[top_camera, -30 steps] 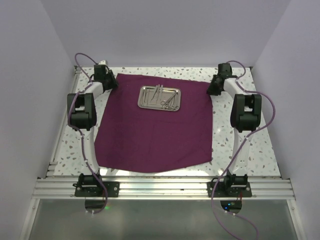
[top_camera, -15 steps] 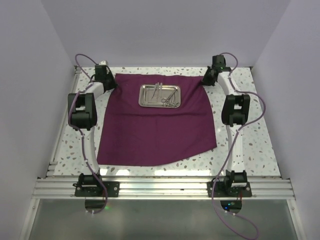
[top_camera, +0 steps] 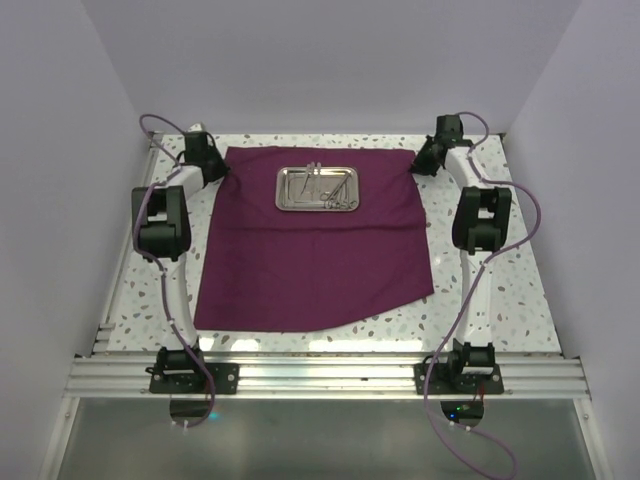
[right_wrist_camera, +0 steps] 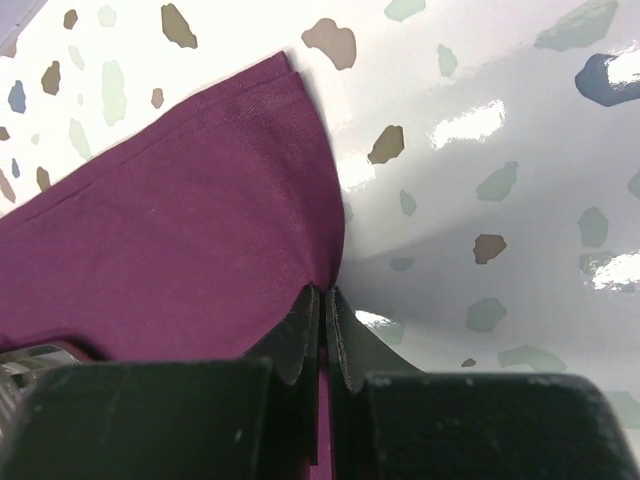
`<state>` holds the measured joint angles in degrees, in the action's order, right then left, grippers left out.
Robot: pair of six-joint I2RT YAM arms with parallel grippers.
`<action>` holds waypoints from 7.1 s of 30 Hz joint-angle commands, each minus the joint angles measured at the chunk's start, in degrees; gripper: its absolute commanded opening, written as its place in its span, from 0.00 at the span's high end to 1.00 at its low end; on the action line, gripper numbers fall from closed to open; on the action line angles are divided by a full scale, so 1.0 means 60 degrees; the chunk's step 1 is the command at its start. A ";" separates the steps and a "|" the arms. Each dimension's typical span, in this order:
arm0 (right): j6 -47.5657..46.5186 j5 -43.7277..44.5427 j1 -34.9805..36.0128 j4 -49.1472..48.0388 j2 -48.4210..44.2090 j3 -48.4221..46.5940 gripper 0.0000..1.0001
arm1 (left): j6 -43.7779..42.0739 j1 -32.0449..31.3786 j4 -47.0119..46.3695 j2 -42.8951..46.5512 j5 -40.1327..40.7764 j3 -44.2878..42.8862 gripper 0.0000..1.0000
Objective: Open and lay out the surgical kit
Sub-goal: Move the surgical kit at the center of the board, then smooth out the surgical kit at the center of the board, then pick up the medical item from the container.
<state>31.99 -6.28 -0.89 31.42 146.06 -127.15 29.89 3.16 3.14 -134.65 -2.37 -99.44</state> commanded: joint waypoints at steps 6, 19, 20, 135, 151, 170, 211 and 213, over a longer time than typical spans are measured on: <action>0.0030 0.0491 -0.0380 0.0667 0.0397 -0.0092 1.00 | -0.0205 0.0675 0.0678 -0.0803 0.0748 -0.1601 1.00; -0.0028 0.0024 -0.0394 -0.0225 0.0794 -0.0839 1.00 | -0.0382 0.0719 0.0636 -0.1275 0.0542 -0.2442 1.00; 0.0015 -0.0051 -0.0394 -0.0299 0.0837 -0.0854 1.00 | -0.0382 0.0733 0.0591 -0.1173 0.0585 -0.2223 1.00; 0.0337 0.4797 0.6446 0.1426 -0.9896 1.2651 1.00 | -0.0060 -0.3720 -0.4302 0.6153 0.1567 0.8766 0.46; 0.3585 0.3009 0.8070 0.2921 -1.5068 1.5289 0.21 | -0.0030 -0.3720 -0.4288 0.6328 0.1523 0.8912 0.46; 0.0236 0.6555 0.8995 -0.0433 -1.1428 0.9962 0.16 | -0.0249 -0.3734 -0.2750 0.6886 0.1612 0.6834 0.36; -0.0248 0.7010 0.8644 -0.0783 -1.4148 1.3062 0.16 | -0.2901 -0.4350 0.0063 -0.1318 0.2255 -0.2353 0.38; -0.0263 0.6980 0.8585 -0.0813 -1.4133 1.3106 0.16 | -0.2843 -0.4350 0.0107 -0.1376 0.2372 -0.2382 0.39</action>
<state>31.07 33.74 51.20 26.59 62.46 -48.99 13.87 -22.92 2.70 -141.91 9.39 -111.55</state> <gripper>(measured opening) 0.841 0.620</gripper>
